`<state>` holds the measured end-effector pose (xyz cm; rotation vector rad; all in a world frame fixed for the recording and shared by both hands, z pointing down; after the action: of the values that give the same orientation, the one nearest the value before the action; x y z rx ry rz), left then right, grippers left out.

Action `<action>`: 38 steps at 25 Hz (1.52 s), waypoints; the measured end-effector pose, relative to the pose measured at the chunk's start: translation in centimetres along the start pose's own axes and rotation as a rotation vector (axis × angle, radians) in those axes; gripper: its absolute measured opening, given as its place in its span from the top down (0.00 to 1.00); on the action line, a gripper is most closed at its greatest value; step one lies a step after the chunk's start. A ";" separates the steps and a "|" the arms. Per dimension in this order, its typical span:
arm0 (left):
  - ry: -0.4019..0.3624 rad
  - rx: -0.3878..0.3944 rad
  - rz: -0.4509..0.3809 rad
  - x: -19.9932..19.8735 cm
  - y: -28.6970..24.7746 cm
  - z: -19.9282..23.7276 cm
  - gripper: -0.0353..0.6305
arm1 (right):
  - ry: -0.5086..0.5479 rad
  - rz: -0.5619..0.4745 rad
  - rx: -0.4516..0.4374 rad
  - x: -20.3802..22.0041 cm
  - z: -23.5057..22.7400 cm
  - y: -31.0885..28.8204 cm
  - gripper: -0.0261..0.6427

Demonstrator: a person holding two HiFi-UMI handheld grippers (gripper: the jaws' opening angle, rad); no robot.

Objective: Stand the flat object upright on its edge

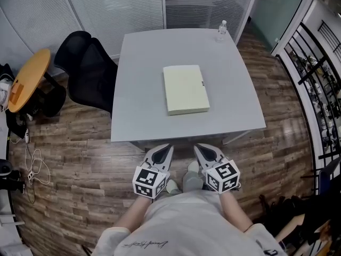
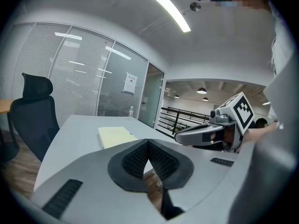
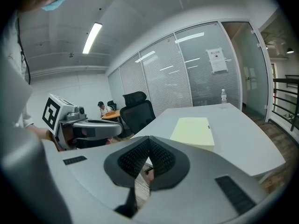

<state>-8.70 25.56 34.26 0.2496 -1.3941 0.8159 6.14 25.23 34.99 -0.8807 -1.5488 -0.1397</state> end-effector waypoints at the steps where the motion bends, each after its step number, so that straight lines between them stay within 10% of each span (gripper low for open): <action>1: 0.000 -0.001 0.000 -0.1 -0.3 0.1 0.93 | -0.001 0.000 0.000 -0.1 -0.3 -0.1 0.92; 38: 0.025 -0.125 -0.011 -7.3 -17.9 7.8 0.93 | 0.055 0.018 -0.145 -9.1 -16.8 -12.4 0.92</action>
<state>-3.04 5.48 34.37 0.1499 -1.4133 0.7170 11.51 3.09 35.32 -0.9962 -1.4928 -0.2637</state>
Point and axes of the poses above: the fingertips, and each gripper's own axes: y backward along the fingers, z to its left, x out of its underside, the point moved 5 cm from there along y, backward along the fingers, and after that the axes turned 3 degrees about x, right-handed, at the moved point
